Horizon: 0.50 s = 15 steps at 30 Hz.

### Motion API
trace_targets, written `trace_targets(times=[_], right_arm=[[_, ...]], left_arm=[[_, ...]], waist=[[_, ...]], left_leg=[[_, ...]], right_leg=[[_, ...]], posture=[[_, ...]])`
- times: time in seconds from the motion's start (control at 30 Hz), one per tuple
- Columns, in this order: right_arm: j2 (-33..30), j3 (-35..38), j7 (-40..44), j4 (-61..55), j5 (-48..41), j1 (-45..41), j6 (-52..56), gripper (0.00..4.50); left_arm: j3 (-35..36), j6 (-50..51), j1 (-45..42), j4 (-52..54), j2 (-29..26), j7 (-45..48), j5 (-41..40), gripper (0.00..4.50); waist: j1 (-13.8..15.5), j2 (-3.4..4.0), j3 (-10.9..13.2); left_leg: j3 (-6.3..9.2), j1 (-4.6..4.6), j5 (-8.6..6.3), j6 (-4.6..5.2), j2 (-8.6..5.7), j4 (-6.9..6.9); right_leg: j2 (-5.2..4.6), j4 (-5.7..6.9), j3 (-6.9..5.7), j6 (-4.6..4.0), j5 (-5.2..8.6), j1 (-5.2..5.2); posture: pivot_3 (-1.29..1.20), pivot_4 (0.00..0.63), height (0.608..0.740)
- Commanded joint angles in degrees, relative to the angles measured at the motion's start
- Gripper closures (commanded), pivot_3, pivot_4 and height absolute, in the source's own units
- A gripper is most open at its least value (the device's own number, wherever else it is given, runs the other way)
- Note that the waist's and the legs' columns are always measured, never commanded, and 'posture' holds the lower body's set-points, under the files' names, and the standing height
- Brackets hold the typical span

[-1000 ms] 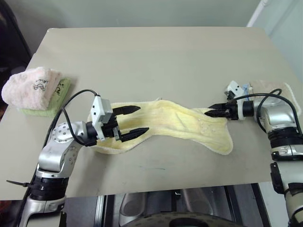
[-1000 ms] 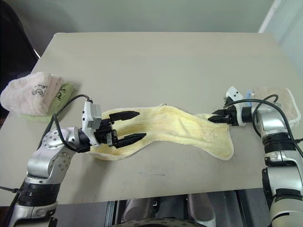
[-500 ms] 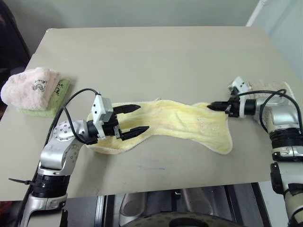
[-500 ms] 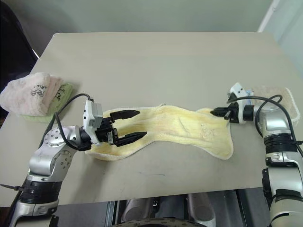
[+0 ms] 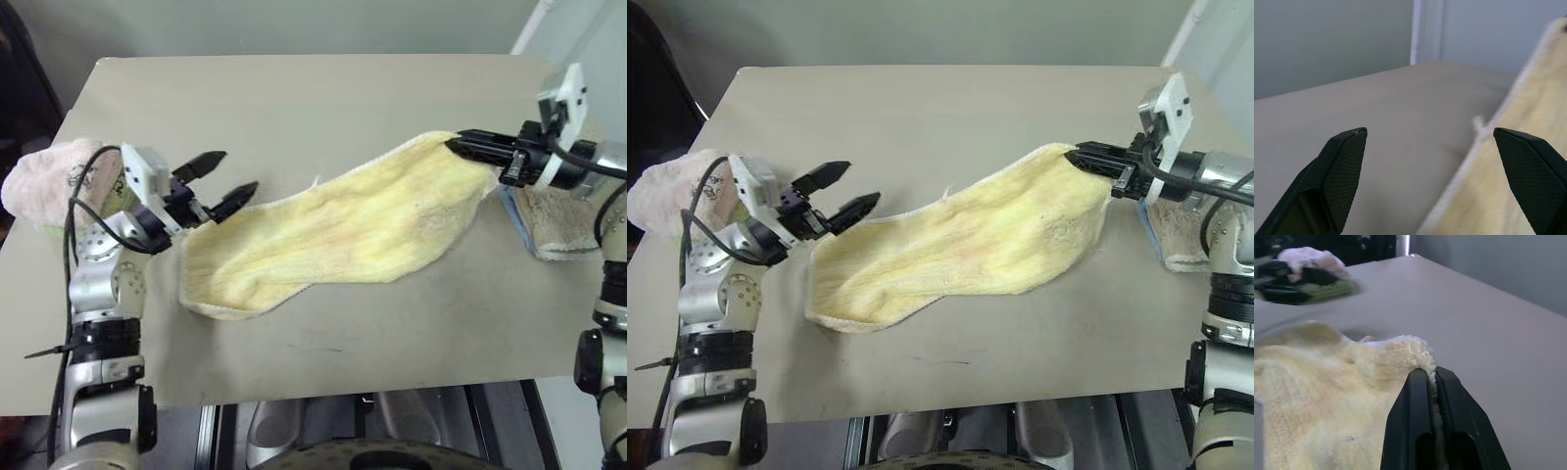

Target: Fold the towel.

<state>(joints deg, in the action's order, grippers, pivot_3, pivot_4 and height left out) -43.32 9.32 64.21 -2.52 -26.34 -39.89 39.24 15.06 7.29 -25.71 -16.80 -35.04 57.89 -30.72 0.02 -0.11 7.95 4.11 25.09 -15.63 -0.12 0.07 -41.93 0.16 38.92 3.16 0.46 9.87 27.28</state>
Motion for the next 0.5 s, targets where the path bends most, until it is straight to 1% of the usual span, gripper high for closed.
trace_targets(times=[0.03,0.2,0.27,0.33,0.4,0.43,0.5], right_arm=[[-2.0,3.2,0.1,-6.5,-5.0,-1.2,1.2,4.47],[-3.8,4.4,-0.7,-8.8,-9.1,-3.9,2.8,4.47],[-4.4,4.7,-0.9,-9.4,-10.5,-5.7,3.1,4.47],[-4.9,4.8,-1.1,-9.9,-11.7,-6.7,3.3,4.47],[-5.3,4.8,-1.3,-10.1,-12.4,-6.9,3.5,4.47],[-5.5,4.6,-1.3,-10.7,-12.8,-7.4,3.5,4.47],[-6.0,4.2,-1.1,-11.8,-13.6,-7.8,3.6,4.47]], left_arm=[[2.3,-0.1,-3.0,-5.7,-2.7,4.5,-1.3,0.0],[3.8,4.4,-7.2,-14.5,-5.0,7.7,-2.6,0.0],[6.0,12.2,-9.3,-17.4,-5.3,6.4,-6.2,0.0],[6.6,14.6,-9.6,-19.0,-5.6,7.3,-6.8,0.0],[6.8,14.9,-9.5,-19.2,-5.8,7.9,-6.5,0.0],[6.4,16.1,-8.9,-20.0,-6.1,8.3,-5.9,0.0],[4.6,17.6,-7.4,-20.9,-7.1,10.0,-4.2,0.0]], waist=[[0.0,0.0,0.0],[0.0,0.0,0.0],[0.0,0.0,0.0],[0.0,0.0,0.0],[0.0,-0.01,0.0],[0.0,-0.03,0.0],[0.0,-0.03,0.0]], left_leg=[[0.0,0.03,0.0,0.0,-0.01,0.0],[0.0,0.09,0.0,0.02,-0.03,-0.04],[0.01,0.17,0.02,0.03,-0.03,-0.04],[0.01,0.23,0.05,0.03,-0.02,-0.02],[0.01,0.26,0.14,-0.13,-0.03,-0.03],[0.01,0.27,0.26,-0.34,-0.03,-0.03],[0.0,0.34,0.28,-0.37,-0.04,-0.05]], right_leg=[[0.0,0.0,0.0,0.0,0.0,0.02],[-0.01,0.01,0.01,0.02,0.01,0.07],[0.0,0.03,0.01,0.01,0.0,0.16],[0.0,0.04,0.0,0.01,0.0,0.21],[0.0,0.02,0.01,0.05,0.02,0.23],[0.0,0.01,0.01,0.1,0.06,0.21],[-0.01,-0.01,0.03,0.13,0.08,0.27]], posture=[[0.0,0.15,0.703],[0.0,0.15,0.703],[0.0,0.15,0.703],[0.0,0.15,0.703],[0.0,0.15,0.703],[0.0,0.15,0.703],[0.0,0.15,0.703]])
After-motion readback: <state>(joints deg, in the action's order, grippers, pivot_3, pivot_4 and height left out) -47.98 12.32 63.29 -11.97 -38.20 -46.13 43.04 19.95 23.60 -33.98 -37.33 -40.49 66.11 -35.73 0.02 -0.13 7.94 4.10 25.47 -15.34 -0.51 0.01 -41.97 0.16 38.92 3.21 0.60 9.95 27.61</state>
